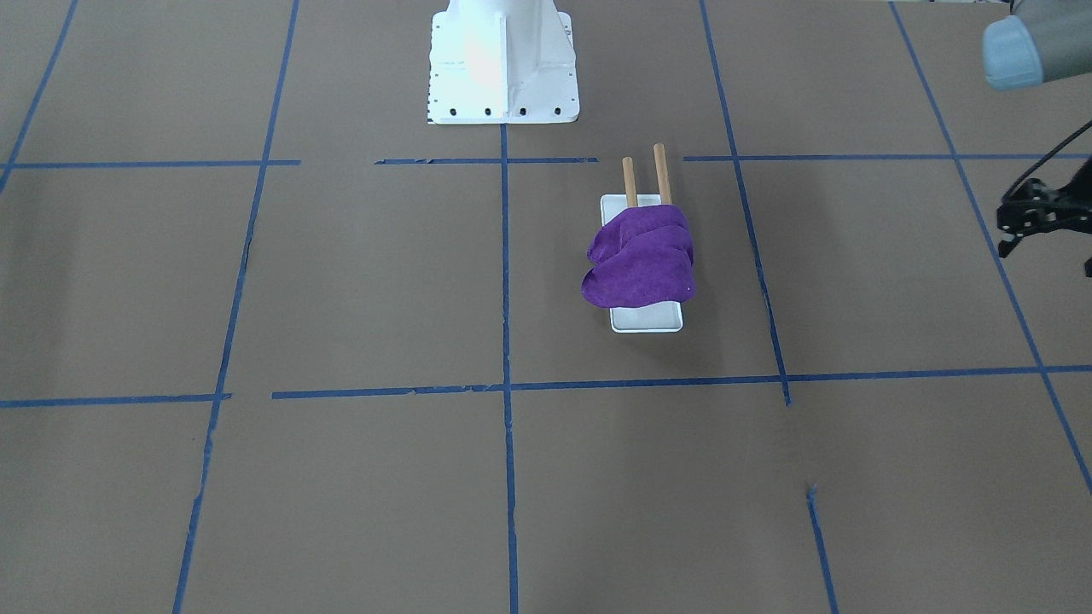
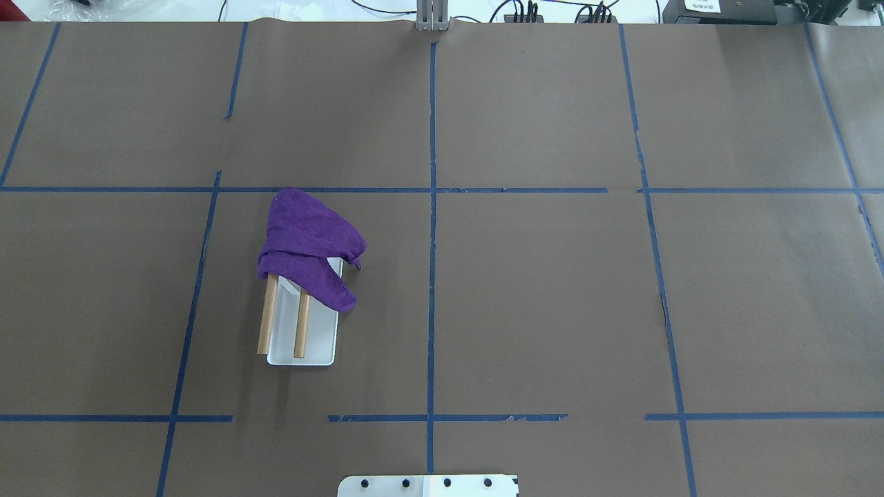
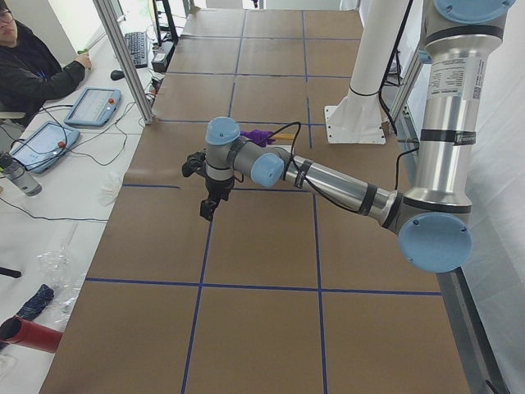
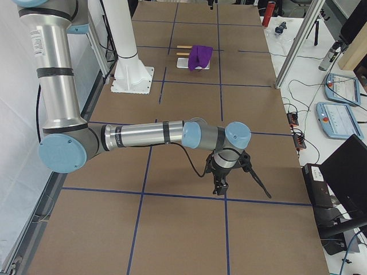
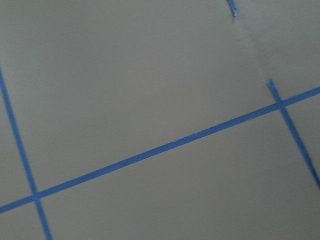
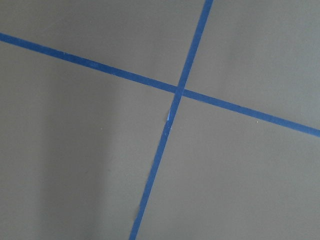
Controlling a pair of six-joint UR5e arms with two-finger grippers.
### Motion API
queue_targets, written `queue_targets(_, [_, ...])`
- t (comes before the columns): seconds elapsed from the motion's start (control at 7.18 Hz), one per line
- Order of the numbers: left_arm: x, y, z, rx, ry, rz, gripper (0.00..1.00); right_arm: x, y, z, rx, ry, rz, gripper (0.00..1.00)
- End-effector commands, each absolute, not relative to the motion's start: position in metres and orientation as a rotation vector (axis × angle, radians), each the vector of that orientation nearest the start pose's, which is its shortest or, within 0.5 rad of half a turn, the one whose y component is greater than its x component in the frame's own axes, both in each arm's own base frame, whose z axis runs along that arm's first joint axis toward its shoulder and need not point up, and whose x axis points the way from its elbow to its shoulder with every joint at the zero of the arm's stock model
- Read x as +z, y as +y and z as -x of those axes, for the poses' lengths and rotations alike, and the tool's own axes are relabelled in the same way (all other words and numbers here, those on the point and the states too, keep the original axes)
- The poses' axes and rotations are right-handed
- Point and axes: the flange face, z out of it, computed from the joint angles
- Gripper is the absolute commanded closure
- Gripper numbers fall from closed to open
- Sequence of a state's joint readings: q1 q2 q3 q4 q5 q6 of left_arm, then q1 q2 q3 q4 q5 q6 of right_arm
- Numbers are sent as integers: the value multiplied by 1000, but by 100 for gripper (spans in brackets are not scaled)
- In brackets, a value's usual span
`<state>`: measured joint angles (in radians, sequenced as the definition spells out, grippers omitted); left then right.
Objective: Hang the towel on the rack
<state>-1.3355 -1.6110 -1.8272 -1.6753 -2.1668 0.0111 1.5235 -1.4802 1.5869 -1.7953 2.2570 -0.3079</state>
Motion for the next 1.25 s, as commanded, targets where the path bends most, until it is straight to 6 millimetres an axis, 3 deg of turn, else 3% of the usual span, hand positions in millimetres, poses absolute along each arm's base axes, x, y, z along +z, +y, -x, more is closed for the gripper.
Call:
queue_targets(0.0, [580,-501,43,336,577,-281,0,664,-487,-54,-218,-708,-43,0])
queue_targets(0.14, [604,-485,49,316,585,-238,0,661,-486,-54,-174,-707,-71,0])
queue_targets(0.42, [618,-477,52,296,588,-206,0,656,-490,-54,-157,-707,-76,0])
queue_targets(0.7, [647,-466,61,247,624,-152,0,654,-491,-54,-158,-707,-79,0])
queue_targets(0.98, [658,-452,55,231,735,-125,0,654,-491,-54,-158,-707,-79,0])
queue_targets(1.11, [648,-452,52,230,775,-139,0,653,-492,-54,-159,-706,-81,0])
